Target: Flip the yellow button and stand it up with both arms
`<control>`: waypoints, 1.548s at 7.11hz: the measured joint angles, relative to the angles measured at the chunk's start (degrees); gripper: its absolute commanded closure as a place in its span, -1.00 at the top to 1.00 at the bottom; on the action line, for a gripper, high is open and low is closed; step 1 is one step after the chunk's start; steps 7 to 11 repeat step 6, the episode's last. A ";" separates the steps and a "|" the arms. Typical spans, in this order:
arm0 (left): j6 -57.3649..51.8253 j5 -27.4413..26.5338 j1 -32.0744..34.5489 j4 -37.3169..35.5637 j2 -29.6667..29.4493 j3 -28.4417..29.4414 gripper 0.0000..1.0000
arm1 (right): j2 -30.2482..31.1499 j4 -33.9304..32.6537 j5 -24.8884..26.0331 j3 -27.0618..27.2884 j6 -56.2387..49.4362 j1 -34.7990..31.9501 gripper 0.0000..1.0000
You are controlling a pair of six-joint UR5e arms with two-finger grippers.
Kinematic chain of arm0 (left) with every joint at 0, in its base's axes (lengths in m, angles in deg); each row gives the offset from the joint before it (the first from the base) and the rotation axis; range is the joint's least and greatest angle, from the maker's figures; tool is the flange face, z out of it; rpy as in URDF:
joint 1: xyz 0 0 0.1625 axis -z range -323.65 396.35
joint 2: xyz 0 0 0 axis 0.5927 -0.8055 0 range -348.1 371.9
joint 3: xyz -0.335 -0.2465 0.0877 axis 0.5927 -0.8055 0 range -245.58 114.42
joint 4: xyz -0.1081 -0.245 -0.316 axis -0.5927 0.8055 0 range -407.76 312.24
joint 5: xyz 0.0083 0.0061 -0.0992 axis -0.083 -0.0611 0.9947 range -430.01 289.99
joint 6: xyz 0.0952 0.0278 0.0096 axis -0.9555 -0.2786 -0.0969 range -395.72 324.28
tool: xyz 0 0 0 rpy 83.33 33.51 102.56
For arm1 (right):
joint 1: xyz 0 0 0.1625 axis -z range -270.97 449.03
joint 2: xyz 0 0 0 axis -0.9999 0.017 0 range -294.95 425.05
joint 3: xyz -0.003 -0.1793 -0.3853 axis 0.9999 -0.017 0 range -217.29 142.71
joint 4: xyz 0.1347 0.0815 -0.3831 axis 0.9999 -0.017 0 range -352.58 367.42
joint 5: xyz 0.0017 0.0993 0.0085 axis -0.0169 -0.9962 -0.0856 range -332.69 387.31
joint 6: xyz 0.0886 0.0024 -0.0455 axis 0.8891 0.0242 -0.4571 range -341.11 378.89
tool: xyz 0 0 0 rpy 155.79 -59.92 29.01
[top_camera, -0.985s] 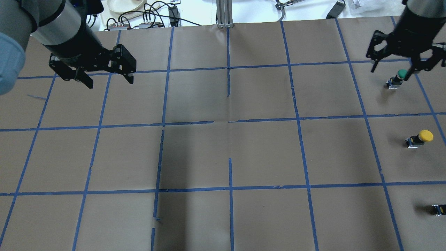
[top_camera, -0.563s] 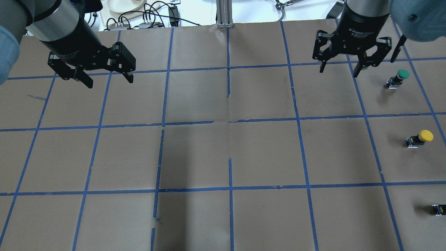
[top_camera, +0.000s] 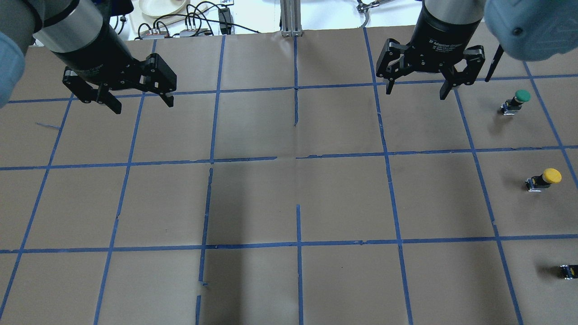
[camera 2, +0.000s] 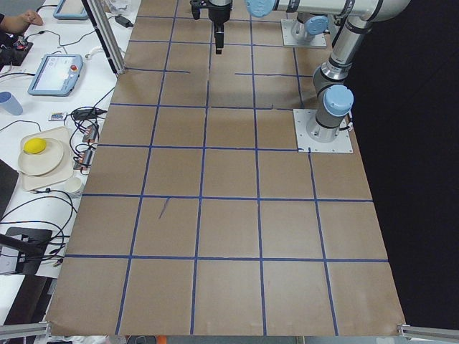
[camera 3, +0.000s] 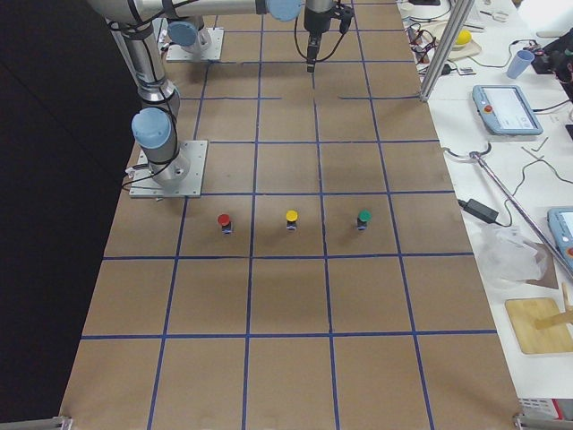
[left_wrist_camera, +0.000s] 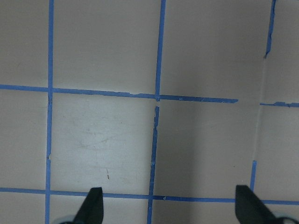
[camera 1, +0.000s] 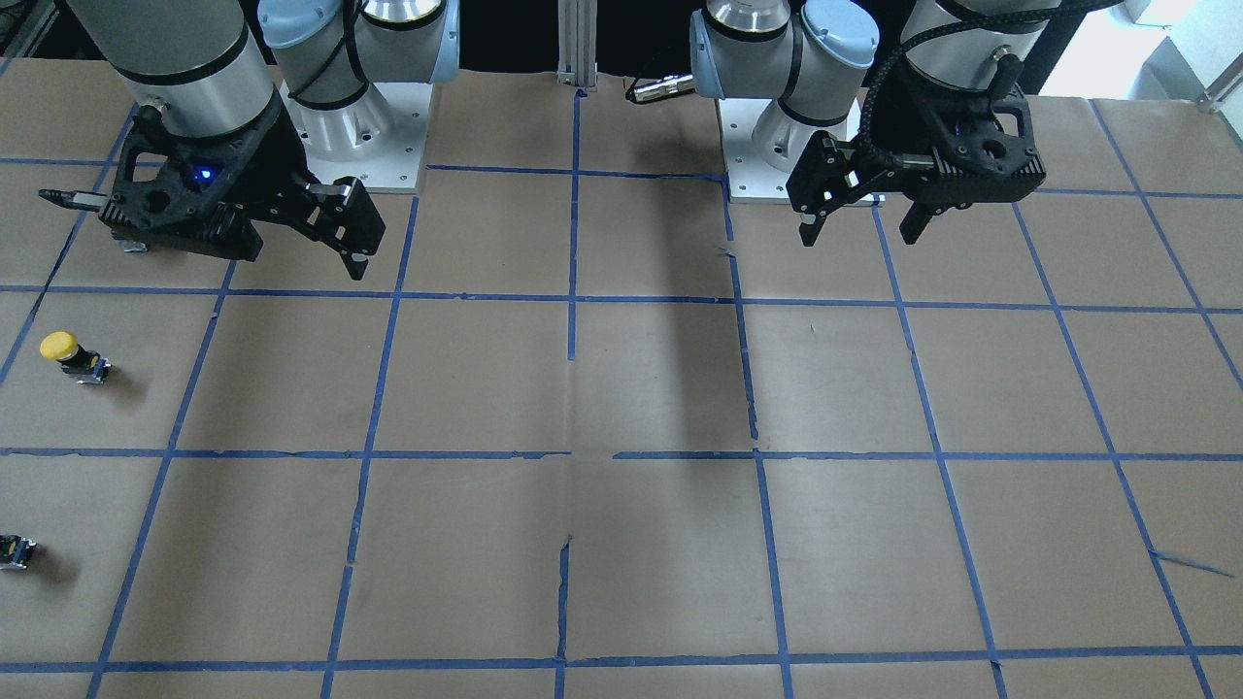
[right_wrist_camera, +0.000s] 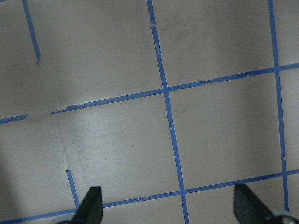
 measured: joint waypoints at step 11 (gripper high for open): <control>0.00 0.11 0.15 0.01 -0.09 0.19 1.00 | -0.35 0.15 -0.21 -0.36 -11.69 0.56 0.99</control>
